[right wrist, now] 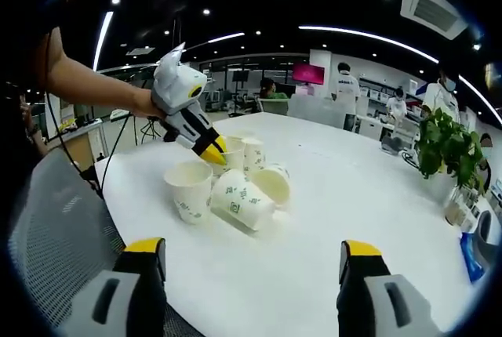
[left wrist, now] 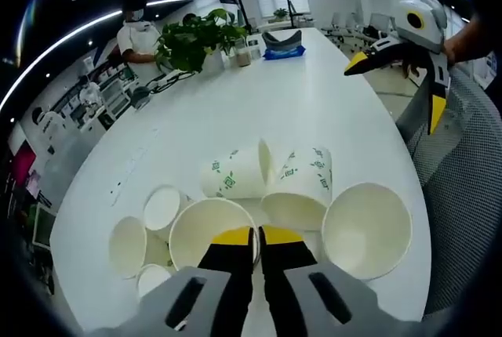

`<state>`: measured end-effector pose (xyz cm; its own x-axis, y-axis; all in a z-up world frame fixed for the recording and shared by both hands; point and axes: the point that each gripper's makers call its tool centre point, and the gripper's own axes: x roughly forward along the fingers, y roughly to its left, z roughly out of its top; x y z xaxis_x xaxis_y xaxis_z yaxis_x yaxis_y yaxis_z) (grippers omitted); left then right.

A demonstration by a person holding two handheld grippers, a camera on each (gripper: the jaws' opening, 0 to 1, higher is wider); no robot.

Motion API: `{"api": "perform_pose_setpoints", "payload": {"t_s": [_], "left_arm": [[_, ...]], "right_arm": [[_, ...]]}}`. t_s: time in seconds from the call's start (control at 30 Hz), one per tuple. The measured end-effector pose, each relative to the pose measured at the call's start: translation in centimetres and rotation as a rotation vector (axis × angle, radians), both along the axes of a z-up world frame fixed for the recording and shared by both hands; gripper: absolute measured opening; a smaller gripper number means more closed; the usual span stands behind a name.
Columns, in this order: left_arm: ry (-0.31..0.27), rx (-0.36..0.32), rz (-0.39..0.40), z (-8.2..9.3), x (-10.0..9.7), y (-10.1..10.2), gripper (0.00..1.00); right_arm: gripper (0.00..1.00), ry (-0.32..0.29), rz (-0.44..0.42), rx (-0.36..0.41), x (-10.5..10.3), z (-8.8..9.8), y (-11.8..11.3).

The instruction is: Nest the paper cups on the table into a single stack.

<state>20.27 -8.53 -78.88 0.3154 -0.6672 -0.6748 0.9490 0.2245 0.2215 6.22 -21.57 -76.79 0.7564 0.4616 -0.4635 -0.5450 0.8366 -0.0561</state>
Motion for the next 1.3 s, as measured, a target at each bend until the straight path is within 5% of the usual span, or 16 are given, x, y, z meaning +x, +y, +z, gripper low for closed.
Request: {"api": "perform_pose_setpoints", "payload": {"t_s": [1.3], "left_arm": [[-0.007, -0.062, 0.034, 6.3, -2.6, 1.8, 0.00]], "right_arm": [[0.94, -0.015, 0.032, 0.002, 0.0, 0.2, 0.4]]}}
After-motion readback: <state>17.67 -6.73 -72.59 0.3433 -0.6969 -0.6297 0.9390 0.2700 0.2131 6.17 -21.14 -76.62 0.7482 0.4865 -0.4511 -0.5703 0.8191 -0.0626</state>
